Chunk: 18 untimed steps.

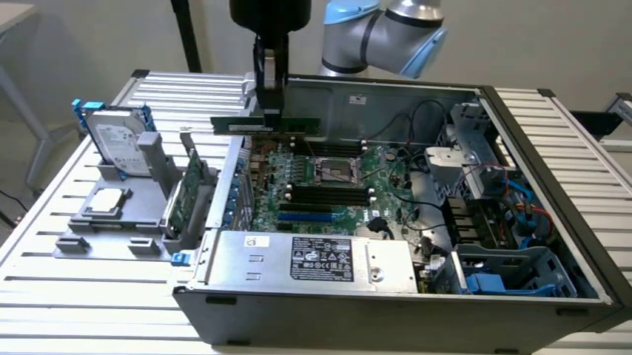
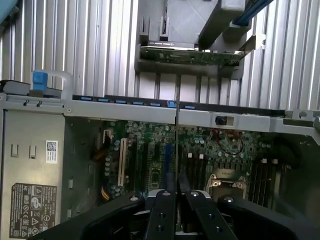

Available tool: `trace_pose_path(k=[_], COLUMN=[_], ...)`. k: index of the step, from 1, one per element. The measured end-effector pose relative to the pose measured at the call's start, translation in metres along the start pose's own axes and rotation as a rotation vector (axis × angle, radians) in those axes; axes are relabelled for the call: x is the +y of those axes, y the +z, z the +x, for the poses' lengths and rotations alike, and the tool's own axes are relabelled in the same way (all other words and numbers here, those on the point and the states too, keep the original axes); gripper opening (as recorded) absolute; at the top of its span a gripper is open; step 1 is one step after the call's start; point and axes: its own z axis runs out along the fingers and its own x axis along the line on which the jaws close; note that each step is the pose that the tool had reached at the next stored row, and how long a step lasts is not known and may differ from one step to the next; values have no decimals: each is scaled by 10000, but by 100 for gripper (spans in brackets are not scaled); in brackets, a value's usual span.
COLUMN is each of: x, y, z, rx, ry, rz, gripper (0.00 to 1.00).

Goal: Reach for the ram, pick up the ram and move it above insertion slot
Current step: 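Pick up the ram and move it above insertion slot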

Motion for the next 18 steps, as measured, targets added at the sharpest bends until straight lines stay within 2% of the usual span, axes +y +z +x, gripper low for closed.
trace_pose_path(k=[18], x=[-542], y=[2], z=[-331], rx=[1], ry=[1], rz=[-1], gripper=[13])
